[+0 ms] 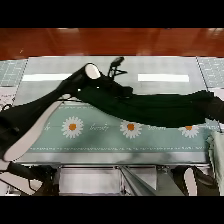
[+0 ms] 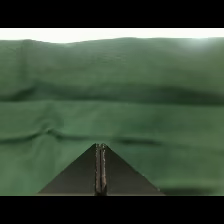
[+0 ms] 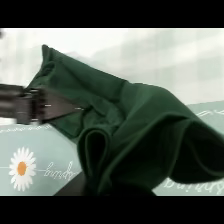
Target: Fold the shirts.
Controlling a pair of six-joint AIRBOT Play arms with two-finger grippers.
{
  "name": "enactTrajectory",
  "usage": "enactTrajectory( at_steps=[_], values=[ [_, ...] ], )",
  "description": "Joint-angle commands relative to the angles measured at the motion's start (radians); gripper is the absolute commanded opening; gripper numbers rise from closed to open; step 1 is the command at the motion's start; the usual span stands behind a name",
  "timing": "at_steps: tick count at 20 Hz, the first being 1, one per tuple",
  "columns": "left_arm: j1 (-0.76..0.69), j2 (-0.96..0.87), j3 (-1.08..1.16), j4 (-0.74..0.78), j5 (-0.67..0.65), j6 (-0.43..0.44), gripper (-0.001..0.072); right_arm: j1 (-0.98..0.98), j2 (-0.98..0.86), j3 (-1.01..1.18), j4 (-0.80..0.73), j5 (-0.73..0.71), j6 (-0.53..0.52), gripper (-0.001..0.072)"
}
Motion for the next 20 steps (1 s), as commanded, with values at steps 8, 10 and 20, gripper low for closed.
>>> enactTrajectory(
  at_steps=[8,10,20],
  values=[
    [-0.245,-0.178,0.137,0.008,-0.074,-0.089,0.0025,-0.002,0.034,-0.003,0.056,-0.014,0.011,0.0028],
    [-0.16,-0.135,0.145,0.011,-0.077,-0.085,0.0025,-0.002,0.034,-0.003,0.058,-0.011,0.015,0.0028],
    [0.641,0.514,-0.321,0.026,-0.155,0.058,0.0025,0.563,-0.373,0.012,0.185,-0.446,-0.046,0.0028]
  ],
)
